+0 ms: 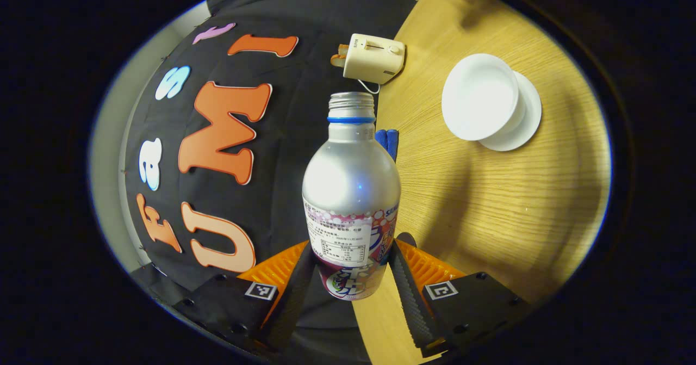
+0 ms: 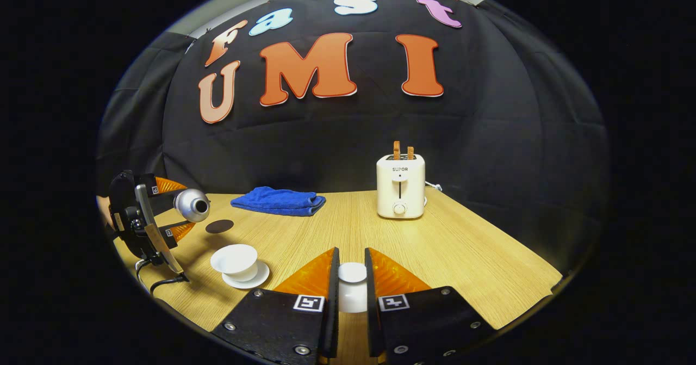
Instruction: Open the teacup lid with one hand, grasp the water bottle and pour water into the teacup with the other hand; after pouring, place the water bottle on the coaster and then close the teacup lid.
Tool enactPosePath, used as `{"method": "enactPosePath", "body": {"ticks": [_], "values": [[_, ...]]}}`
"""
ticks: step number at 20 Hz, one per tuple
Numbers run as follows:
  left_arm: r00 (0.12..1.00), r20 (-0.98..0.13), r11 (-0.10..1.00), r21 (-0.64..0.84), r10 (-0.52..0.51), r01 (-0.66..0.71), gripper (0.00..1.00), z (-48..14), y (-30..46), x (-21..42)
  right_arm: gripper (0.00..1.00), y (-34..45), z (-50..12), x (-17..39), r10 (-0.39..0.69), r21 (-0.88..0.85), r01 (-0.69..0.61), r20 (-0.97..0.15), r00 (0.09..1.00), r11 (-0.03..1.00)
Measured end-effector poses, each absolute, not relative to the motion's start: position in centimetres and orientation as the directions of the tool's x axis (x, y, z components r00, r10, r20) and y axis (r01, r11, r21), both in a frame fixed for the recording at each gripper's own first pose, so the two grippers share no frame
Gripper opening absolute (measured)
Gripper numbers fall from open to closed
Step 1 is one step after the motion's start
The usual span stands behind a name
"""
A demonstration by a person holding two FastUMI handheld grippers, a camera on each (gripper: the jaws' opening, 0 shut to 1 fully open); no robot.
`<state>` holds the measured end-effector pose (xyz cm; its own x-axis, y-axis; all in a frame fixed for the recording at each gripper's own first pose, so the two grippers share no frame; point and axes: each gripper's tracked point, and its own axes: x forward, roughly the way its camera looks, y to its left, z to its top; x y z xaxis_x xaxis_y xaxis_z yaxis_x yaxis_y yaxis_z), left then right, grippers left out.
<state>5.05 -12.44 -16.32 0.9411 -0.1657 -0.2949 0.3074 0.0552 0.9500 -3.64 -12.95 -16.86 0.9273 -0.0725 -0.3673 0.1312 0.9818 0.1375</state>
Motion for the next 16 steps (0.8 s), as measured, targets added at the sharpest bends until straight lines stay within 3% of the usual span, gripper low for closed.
{"method": "enactPosePath", "body": {"ticks": [4,5,16], "values": [[0.938,-0.290,-0.086,0.957,-0.187,0.279,0.80,-15.8,-13.3,5.5,0.22,-13.2,-16.9,-3.8,-0.080,0.142,0.141,-0.368,0.926,0.980],[0.937,-0.291,-0.118,0.955,-0.192,0.272,0.87,-15.8,-13.6,5.7,0.22,-13.2,-16.7,-3.9,-0.079,0.142,0.140,-0.369,0.926,0.980],[0.928,-0.319,-0.406,0.887,-0.191,0.221,0.81,-15.3,-14.6,6.2,0.22,-13.5,-16.8,-4.1,-0.093,0.133,0.151,-0.368,0.925,0.980]]}}
